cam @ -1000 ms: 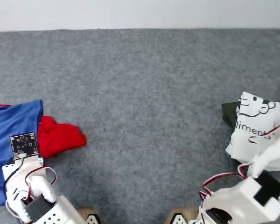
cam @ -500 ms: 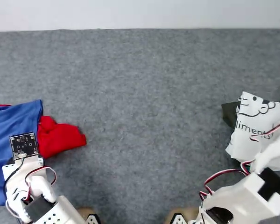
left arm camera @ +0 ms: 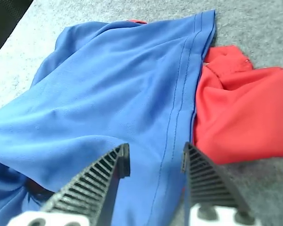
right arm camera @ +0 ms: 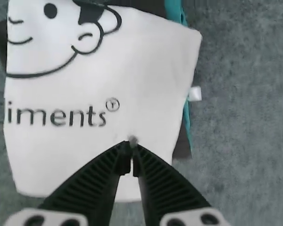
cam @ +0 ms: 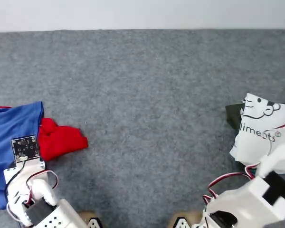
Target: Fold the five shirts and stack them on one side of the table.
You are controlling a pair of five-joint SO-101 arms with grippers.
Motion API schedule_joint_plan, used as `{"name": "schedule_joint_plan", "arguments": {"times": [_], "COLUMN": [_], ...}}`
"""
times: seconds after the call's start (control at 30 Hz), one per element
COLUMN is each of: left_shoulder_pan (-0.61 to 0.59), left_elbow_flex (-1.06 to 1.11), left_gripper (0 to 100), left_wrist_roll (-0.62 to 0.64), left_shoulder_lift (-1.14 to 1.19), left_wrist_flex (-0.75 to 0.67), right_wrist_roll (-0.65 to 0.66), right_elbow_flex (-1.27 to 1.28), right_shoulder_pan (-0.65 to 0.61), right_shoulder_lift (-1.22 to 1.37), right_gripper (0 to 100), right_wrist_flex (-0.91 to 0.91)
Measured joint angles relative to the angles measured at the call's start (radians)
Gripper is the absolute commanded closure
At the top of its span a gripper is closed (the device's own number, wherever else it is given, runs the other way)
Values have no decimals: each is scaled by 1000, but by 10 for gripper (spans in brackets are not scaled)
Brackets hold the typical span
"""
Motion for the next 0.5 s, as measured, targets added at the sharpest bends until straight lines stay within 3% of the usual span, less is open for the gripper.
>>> {"name": "schedule_joint_plan", "arguments": {"times": [0.13, 0.3, 0.5], "left_shoulder_pan": [0, 0, 0], "left_elbow_flex": [0, 0, 0], "left_gripper": [809, 809, 809], "left_wrist_roll": [0, 0, 0], "left_shoulder_lift": [0, 0, 0], "left_wrist_flex": [0, 0, 0], "right_wrist_roll": [57, 112, 63], "right_elbow_flex": [-123, -153, -141], "right_shoulder_pan": [115, 311, 551], "right_shoulder_lift": [0, 0, 11], "right_gripper": [983, 970, 663], "right_wrist_flex": [120, 135, 147]}}
